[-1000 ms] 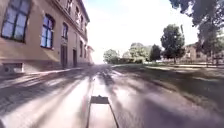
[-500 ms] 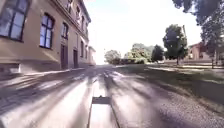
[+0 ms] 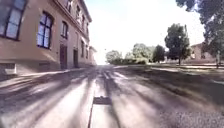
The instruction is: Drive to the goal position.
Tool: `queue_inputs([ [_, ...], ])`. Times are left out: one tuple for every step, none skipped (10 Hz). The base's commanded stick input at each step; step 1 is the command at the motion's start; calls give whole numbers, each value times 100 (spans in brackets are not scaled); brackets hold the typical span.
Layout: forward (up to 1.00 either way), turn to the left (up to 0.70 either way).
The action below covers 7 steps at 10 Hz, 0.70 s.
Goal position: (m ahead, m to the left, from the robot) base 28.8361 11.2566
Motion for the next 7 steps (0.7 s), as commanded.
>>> queue_inputs([
  [70,0],
  [70,0],
  [70,0],
  [70,0],
  [70,0],
  [70,0],
  [70,0],
])
